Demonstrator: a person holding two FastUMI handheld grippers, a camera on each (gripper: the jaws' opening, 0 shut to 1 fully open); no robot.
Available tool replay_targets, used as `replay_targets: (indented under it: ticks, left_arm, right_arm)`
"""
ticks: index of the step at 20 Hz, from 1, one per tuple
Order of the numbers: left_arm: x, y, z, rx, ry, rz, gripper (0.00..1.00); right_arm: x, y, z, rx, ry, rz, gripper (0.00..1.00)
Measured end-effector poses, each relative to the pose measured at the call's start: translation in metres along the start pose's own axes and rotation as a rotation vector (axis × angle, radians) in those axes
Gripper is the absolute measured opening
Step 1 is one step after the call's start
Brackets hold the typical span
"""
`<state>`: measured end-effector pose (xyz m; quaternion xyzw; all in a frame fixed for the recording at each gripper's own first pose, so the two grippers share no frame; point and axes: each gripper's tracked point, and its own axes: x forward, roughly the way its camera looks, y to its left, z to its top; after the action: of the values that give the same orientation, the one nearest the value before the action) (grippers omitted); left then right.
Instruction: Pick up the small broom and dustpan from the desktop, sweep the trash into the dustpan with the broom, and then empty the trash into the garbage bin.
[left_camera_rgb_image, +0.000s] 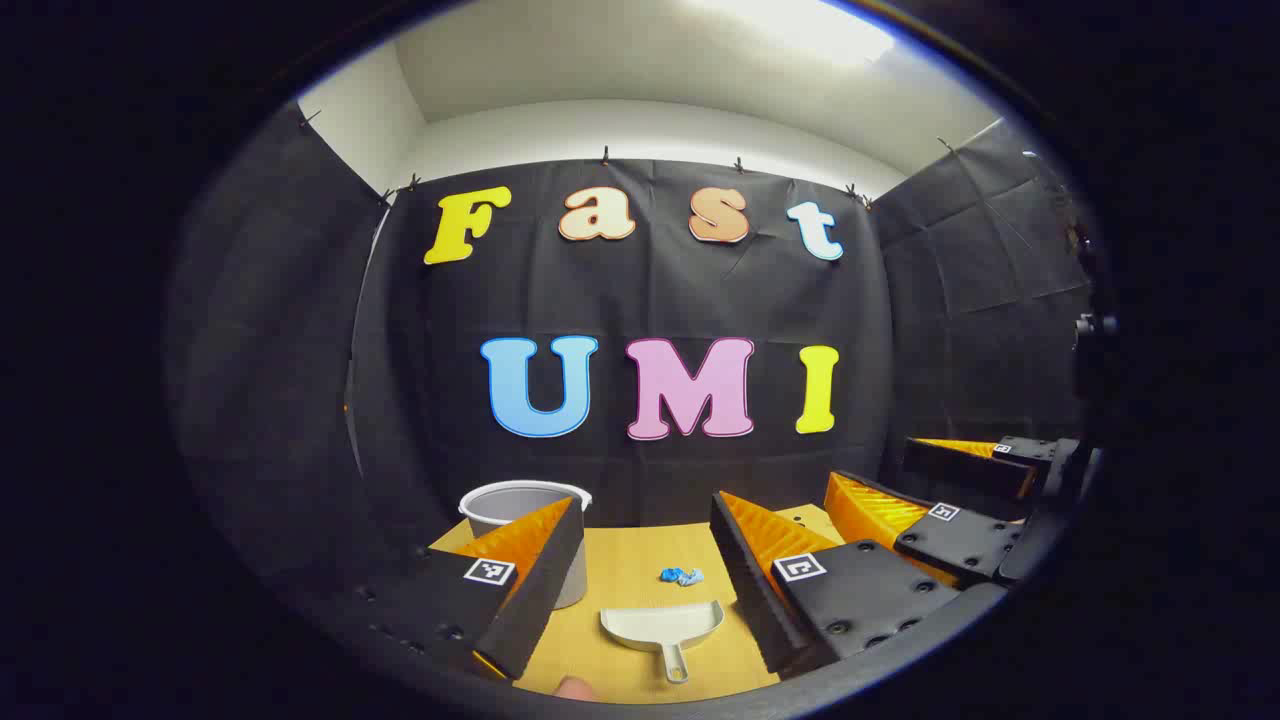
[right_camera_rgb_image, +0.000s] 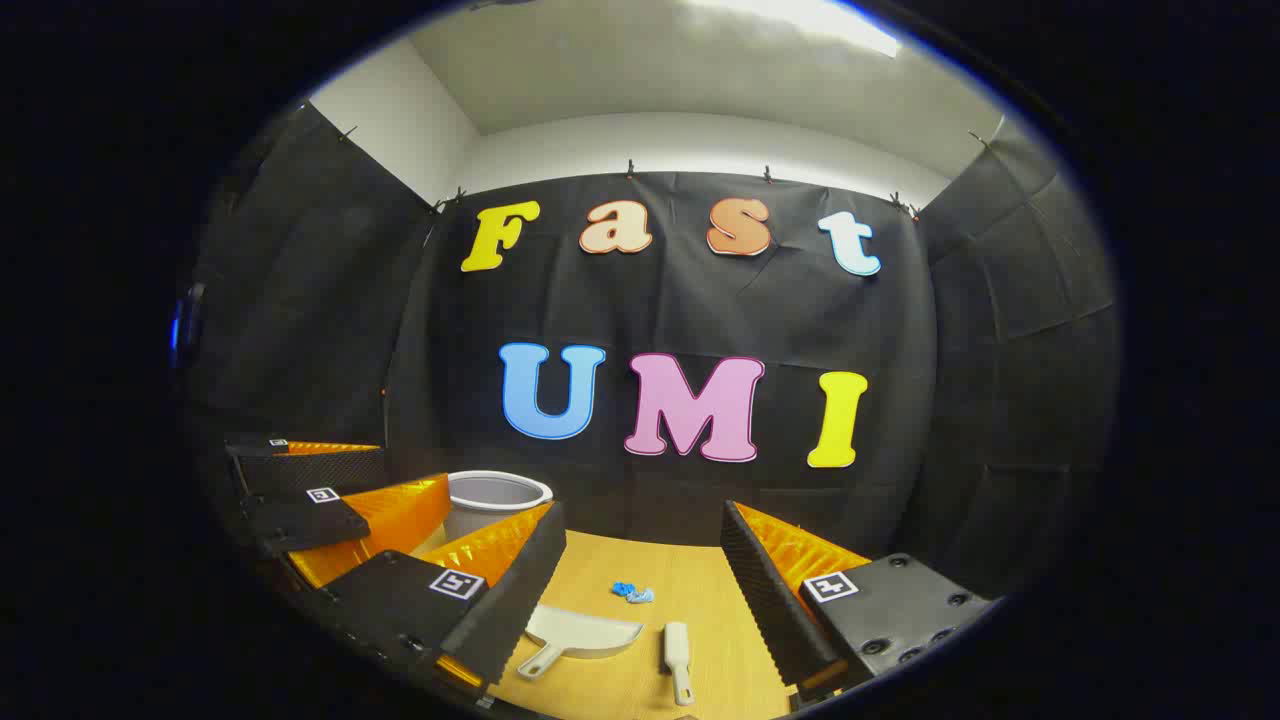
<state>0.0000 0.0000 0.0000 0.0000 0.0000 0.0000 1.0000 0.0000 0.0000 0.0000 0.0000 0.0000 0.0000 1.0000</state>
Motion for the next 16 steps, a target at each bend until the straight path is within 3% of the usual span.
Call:
replay_targets:
  ticks: [16]
  left_arm:
    - [-0.001, 0.0, -0.001, 0.021, 0.001, 0.018, 0.76]
  right_arm:
    - [-0.008, -0.027, -0.001, 0.016, 0.004, -0.093, 0.99]
